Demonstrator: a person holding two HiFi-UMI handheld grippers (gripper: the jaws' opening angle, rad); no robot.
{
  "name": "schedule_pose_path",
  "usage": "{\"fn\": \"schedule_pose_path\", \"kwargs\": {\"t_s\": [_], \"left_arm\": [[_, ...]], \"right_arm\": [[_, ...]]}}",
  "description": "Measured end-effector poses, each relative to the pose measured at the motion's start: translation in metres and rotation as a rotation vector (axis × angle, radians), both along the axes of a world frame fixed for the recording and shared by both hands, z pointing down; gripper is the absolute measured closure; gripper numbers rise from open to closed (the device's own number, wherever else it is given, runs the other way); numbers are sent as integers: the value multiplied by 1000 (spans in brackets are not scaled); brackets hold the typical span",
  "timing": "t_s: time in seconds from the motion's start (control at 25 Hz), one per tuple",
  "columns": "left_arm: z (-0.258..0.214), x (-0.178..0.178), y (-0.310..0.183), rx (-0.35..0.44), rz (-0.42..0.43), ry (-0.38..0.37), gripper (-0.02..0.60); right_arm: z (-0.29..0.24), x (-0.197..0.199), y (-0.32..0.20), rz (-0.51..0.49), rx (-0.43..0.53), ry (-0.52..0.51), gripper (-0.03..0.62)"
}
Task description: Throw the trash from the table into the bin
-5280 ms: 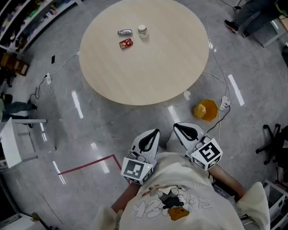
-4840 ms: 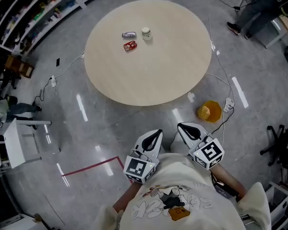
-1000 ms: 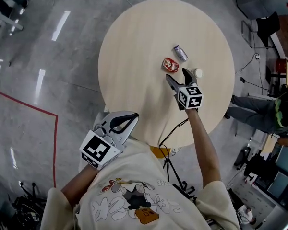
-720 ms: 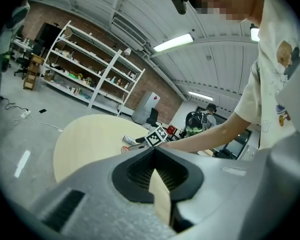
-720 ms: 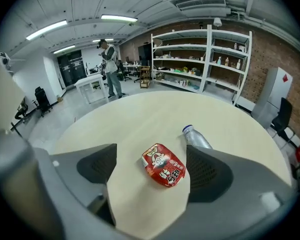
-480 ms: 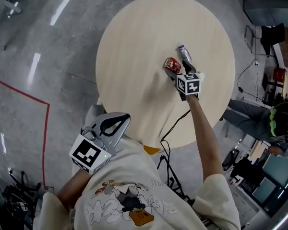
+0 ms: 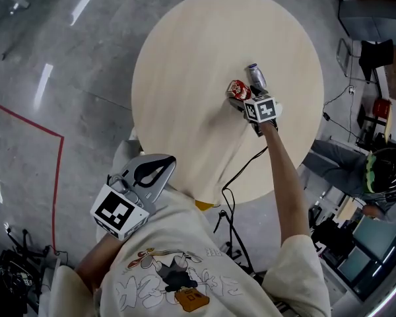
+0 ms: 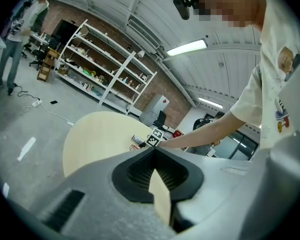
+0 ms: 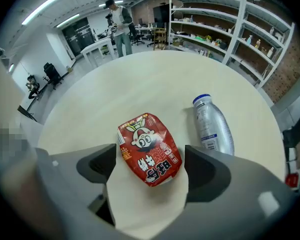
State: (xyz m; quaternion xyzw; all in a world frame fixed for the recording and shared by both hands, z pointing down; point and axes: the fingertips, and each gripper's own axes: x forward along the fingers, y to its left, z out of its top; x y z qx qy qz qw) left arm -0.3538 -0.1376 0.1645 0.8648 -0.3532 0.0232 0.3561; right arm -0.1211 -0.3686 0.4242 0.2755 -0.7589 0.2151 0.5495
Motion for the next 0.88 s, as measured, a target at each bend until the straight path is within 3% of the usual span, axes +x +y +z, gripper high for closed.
{"fn": "schedule_pose_path", "kwargs": {"t_s": [0.4, 0.88], "left_arm": [[-4, -6, -3, 22, 1, 19, 578], [-5, -4, 2, 79, 45, 20, 578]], "right_arm": [[0, -10, 1, 2, -6, 1, 224], [-36, -32, 24, 90, 85, -131, 253]]}}
